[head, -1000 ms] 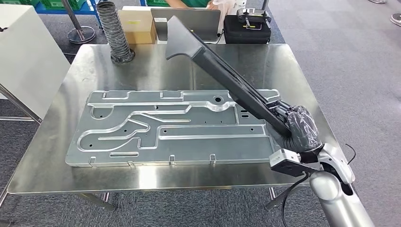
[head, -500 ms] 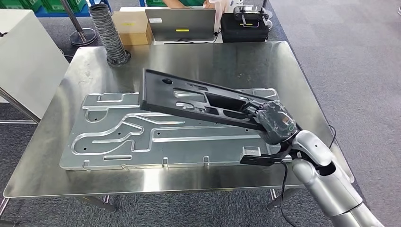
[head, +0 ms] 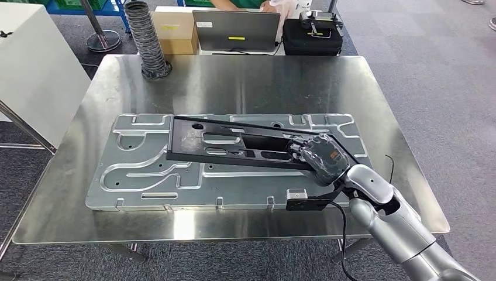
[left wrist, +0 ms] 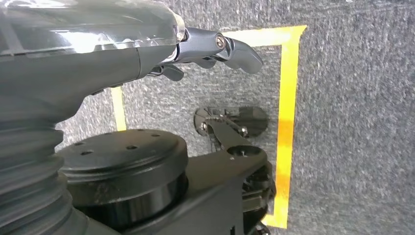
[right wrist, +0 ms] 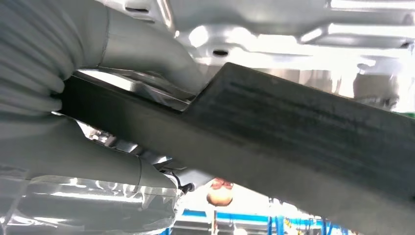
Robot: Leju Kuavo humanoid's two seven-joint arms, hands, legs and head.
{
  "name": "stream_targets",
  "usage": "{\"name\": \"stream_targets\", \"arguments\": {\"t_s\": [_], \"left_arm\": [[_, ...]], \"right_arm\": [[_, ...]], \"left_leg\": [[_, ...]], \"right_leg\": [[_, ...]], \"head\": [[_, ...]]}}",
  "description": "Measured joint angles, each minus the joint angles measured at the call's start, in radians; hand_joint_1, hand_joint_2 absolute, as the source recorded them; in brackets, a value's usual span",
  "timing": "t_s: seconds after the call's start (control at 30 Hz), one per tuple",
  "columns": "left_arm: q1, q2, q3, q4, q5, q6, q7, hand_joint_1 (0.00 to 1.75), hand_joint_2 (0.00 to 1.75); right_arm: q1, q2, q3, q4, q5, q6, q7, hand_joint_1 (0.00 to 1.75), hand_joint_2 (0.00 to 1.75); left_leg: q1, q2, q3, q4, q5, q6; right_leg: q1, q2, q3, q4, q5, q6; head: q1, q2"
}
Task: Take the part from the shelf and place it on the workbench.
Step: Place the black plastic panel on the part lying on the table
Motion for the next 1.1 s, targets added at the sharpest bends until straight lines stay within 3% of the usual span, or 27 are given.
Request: {"name": "stream_targets", "arguments": {"t_s": [0.07, 0.13, 0.27, 0.33, 0.4, 0.43, 0.47, 0.5, 0.57, 0.63, 0.77, 0.83, 0.9, 0.93, 0.97, 1.0, 1.03, 1.1], "left_arm": [[0.0, 0.0, 0.0, 0.0, -0.009, 0.0, 0.008, 0.0, 1.75], [0.0, 0.0, 0.0, 0.0, -0.012, 0.001, 0.015, 0.0, 1.75], [0.0, 0.0, 0.0, 0.0, 0.003, 0.0, 0.014, 0.0, 0.0], [-0.001, 0.0, 0.0, 0.0, -0.002, -0.001, 0.01, 0.0, 0.0], [0.0, 0.0, 0.0, 0.0, -0.007, -0.003, 0.011, 0.0, 0.0], [0.001, 0.0, 0.0, 0.0, -0.007, -0.003, 0.012, 0.0, 0.0], [0.002, 0.0, 0.001, 0.0, -0.006, -0.005, 0.012, 0.0, 0.0], [0.002, 0.0, 0.001, 0.0, -0.005, -0.006, 0.013, 0.0, 0.0], [0.002, 0.001, 0.001, 0.0, -0.003, -0.012, 0.014, 0.0, 0.0], [0.001, 0.001, 0.001, 0.0, 0.0, -0.019, 0.018, 0.0, 0.0], [0.001, 0.0, 0.006, 0.0, 0.01, -0.024, 0.038, 0.0, 0.0], [0.0, 0.0, 0.009, 0.0, 0.012, -0.025, 0.045, 0.0, 0.0], [-0.001, 0.0, 0.013, 0.0, 0.012, -0.025, 0.048, 0.0, 0.0], [0.0, 0.0, 0.016, 0.0, 0.012, -0.026, 0.049, 0.0, 0.0], [0.0, 0.0, 0.019, 0.0, 0.012, -0.026, 0.05, 0.0, 0.0], [0.001, 0.0, 0.022, 0.0, 0.012, -0.027, 0.051, 0.0, 0.0], [0.001, 0.0, 0.024, 0.0, 0.012, -0.027, 0.053, 0.0, 0.0], [0.0, 0.0, 0.025, 0.0, 0.011, -0.027, 0.057, 0.0, 0.0]], "right_arm": [[-0.003, -0.006, 0.01, 0.003, 0.0, 0.0, 0.005, 0.0, 0.0], [-0.004, -0.01, 0.018, 0.004, 0.0, 0.0, 0.009, 0.0, 0.0], [-0.006, -0.011, 0.033, 0.006, 0.0, 0.001, 0.013, 0.0, 0.0], [-0.01, -0.01, 0.038, 0.006, 0.001, 0.002, 0.015, 0.0, 0.0], [-0.013, -0.009, 0.044, 0.008, 0.001, 0.003, 0.017, 0.0, 0.0], [-0.013, -0.008, 0.047, 0.009, 0.002, 0.004, 0.018, 0.0, 0.0], [-0.013, -0.007, 0.051, 0.011, 0.003, 0.004, 0.02, 0.0, 0.0], [-0.012, -0.007, 0.054, 0.012, 0.005, 0.005, 0.021, 0.0, 0.0], [-0.012, -0.006, 0.058, 0.013, 0.008, 0.004, 0.024, 0.0, 0.0], [-0.012, -0.005, 0.061, 0.013, 0.011, 0.005, 0.025, 0.0, 0.0], [-0.013, -0.003, 0.064, 0.013, 0.011, 0.012, 0.025, 0.0, 0.0], [-0.016, -0.002, 0.065, 0.015, 0.008, 0.017, 0.024, 0.0, 0.0], [-0.017, -0.002, 0.067, 0.019, 0.006, 0.02, 0.024, 0.0, 0.0], [-0.017, -0.001, 0.068, 0.021, 0.004, 0.02, 0.023, 0.0, 0.0], [-0.016, -0.001, 0.069, 0.023, 0.003, 0.02, 0.023, 0.0, 0.0], [-0.016, -0.001, 0.07, 0.024, 0.002, 0.02, 0.023, 0.0, 0.0], [-0.016, 0.0, 0.07, 0.025, 0.001, 0.02, 0.022, 0.0, 0.0], [-0.017, 0.0, 0.07, 0.025, 0.0, 0.02, 0.024, 0.0, 0.0]], "left_leg": [[-0.002, -0.002, 0.006, 0.002, -0.005, -0.003], [-0.005, -0.003, 0.006, 0.004, -0.009, -0.011], [-0.005, -0.001, 0.004, 0.014, -0.022, -0.033], [-0.002, 0.001, -0.027, 0.088, -0.067, -0.044], [0.001, 0.002, -0.091, 0.224, -0.129, -0.052], [0.002, 0.002, -0.118, 0.278, -0.145, -0.055], [0.002, 0.002, -0.129, 0.297, -0.142, -0.056], [0.003, 0.002, -0.119, 0.274, -0.119, -0.056], [0.004, 0.003, -0.056, 0.141, -0.049, -0.051], [0.002, 0.002, -0.002, 0.029, -0.012, -0.041], [0.0, 0.001, 0.007, 0.0, -0.001, -0.016], [0.003, 0.003, 0.006, -0.008, 0.009, -0.003], [0.001, 0.004, -0.001, -0.008, 0.014, 0.003], [0.0, 0.004, -0.005, -0.007, 0.017, 0.004], [-0.001, 0.004, -0.01, -0.005, 0.019, 0.004], [-0.001, 0.004, -0.014, -0.002, 0.021, 0.003], [-0.001, 0.003, -0.018, 0.001, 0.022, 0.002], [-0.003, 0.002, -0.025, 0.009, 0.025, -0.002]], "right_leg": [[0.003, 0.0, 0.063, -0.137, 0.07, -0.009], [0.009, 0.001, 0.101, -0.224, 0.097, -0.018], [0.009, 0.003, 0.109, -0.247, 0.098, -0.037], [0.005, 0.001, 0.114, -0.253, 0.1, -0.048], [0.006, -0.001, 0.115, -0.253, 0.098, -0.053], [0.006, -0.001, 0.115, -0.253, 0.098, -0.054], [0.006, -0.001, 0.116, -0.252, 0.098, -0.054], [0.006, -0.001, 0.117, -0.252, 0.097, -0.053], [0.006, 0.0, 0.121, -0.25, 0.095, -0.049], [0.01, 0.001, 0.121, -0.246, 0.092, -0.041], [0.01, 0.002, 0.116, -0.241, 0.089, -0.018], [0.007, 0.002, 0.095, -0.184, 0.043, -0.01], [0.005, 0.002, 0.044, -0.056, -0.03, -0.004], [0.005, 0.002, 0.021, 0.004, -0.056, -0.002], [0.005, 0.002, 0.01, 0.036, -0.064, -0.001], [0.005, 0.002, 0.019, 0.029, -0.053, -0.002], [0.005, 0.002, 0.047, -0.018, -0.026, -0.003], [0.007, 0.002, 0.126, -0.158, 0.028, -0.01]], "head": [[0.0, 0.0], [0.0, 0.0], [0.0, 0.0], [0.0, 0.0], [0.0, 0.0], [0.0, 0.0], [0.0, 0.0], [0.0, 0.0], [0.0, 0.0], [0.0, 0.0], [0.0, 0.0], [0.0, 0.0], [0.0, 0.0], [0.0, 0.0], [0.0, 0.0], [0.0, 0.0], [0.0, 0.0], [0.0, 0.0]]}}
